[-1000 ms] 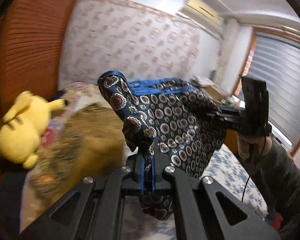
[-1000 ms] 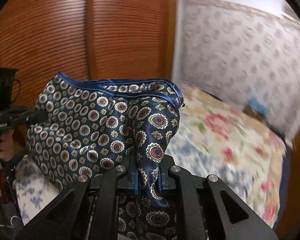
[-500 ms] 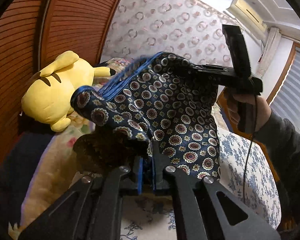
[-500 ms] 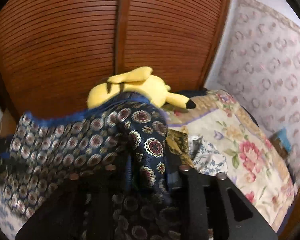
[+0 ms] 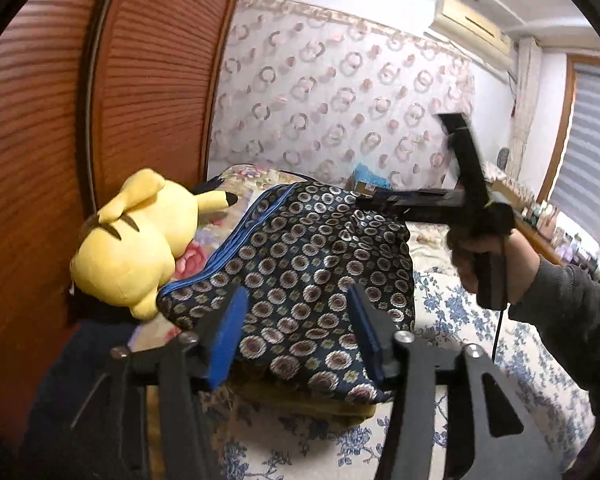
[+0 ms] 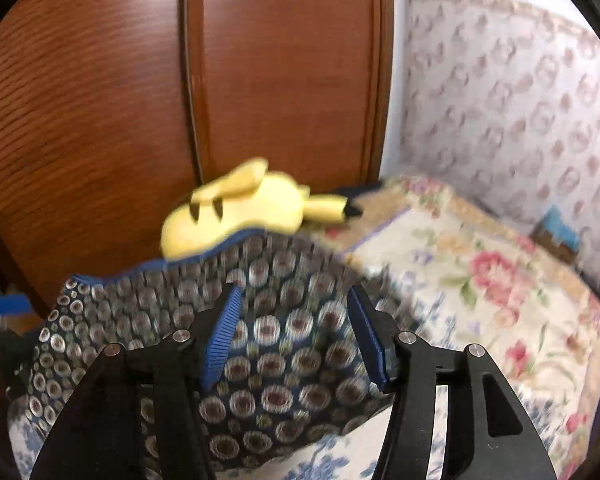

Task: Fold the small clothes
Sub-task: 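Lower the folded robe beside the yellow plush and open both grippers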

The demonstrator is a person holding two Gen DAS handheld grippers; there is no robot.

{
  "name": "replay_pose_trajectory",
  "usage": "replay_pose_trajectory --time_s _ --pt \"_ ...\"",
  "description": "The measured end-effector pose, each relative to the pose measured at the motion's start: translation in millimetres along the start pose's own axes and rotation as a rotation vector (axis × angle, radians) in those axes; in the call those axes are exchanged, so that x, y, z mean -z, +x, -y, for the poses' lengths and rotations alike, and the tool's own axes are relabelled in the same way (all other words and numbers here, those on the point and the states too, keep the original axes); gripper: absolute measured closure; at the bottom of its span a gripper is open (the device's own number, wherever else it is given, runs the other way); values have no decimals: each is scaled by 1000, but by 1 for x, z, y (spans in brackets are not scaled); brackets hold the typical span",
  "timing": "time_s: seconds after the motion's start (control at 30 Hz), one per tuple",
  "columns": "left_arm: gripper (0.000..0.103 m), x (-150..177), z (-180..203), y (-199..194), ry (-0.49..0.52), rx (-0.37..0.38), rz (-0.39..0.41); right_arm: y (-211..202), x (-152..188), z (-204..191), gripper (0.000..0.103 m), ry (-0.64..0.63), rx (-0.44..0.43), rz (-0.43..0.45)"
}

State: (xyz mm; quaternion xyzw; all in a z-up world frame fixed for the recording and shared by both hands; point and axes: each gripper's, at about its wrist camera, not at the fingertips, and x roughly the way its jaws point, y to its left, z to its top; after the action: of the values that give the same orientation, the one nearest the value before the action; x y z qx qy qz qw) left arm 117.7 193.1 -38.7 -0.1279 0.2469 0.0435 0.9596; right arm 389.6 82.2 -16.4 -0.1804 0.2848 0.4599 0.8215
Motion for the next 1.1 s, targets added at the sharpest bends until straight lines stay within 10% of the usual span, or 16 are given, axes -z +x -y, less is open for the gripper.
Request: replay_pose_trajectory --time_s 0.27,0.5,1.1 --pt "48 24 4 53 25 -3 -182 43 13 18 45 64 -17 -55" --pt "48 29 7 51 32 -31 -182 40 14 16 42 87 8 -34" --pt "48 16 78 -16 174 1 -61 -143 83 -39 37 175 164 112"
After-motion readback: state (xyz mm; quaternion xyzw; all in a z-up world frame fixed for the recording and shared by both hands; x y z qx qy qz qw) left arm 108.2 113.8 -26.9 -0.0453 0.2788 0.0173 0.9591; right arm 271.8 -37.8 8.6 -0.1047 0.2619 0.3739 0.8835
